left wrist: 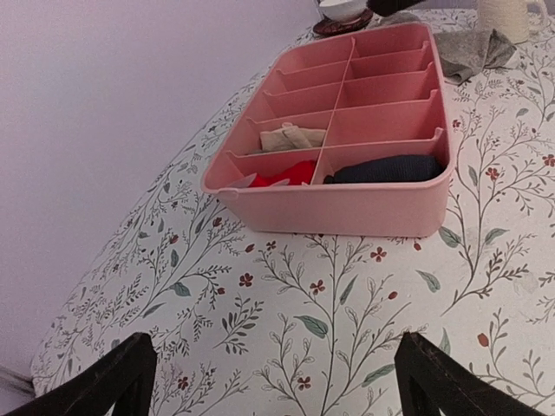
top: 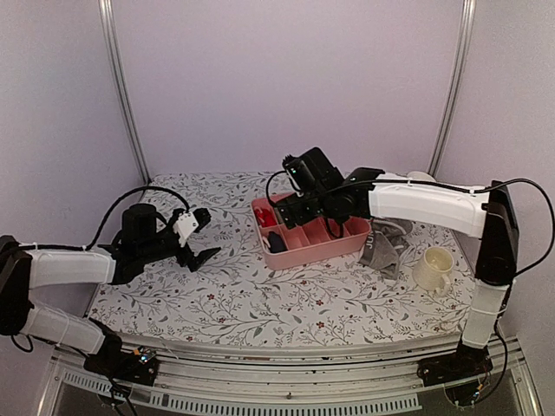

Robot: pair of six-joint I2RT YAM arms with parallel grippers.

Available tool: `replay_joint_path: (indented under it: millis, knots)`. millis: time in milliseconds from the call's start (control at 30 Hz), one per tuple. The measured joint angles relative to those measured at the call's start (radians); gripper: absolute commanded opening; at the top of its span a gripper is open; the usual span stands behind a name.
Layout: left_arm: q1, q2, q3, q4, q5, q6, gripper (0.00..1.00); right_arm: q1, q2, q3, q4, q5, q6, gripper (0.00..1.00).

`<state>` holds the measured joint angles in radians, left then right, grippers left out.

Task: Roll the underwear
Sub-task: Place the underwear in the storage box, then move the storage box to the center of the board.

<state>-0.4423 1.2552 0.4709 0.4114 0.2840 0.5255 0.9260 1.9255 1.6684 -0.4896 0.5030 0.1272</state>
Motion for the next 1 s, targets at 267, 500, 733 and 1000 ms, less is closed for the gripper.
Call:
replay_joint_path:
  millis: [267, 500, 733, 1000]
  knots:
    - [-0.007, -0.067, -0.009, 0.023, -0.014, 0.002, 0.98, -0.004, -0.302, -0.545, 0.002, -0.065, 0.195, 0.99]
    - [-0.007, -0.024, -0.029, 0.060, -0.046, 0.000, 0.98, -0.006, -0.296, -0.684, 0.036, -0.097, 0.282, 0.99]
    - [-0.007, -0.019, -0.045, 0.091, -0.061, 0.000, 0.98, -0.039, 0.030, -0.418, 0.095, -0.077, 0.283, 0.99]
    - [-0.007, -0.024, -0.057, 0.111, -0.064, 0.001, 0.99, -0.119, 0.394, 0.102, 0.078, -0.036, 0.194, 0.99]
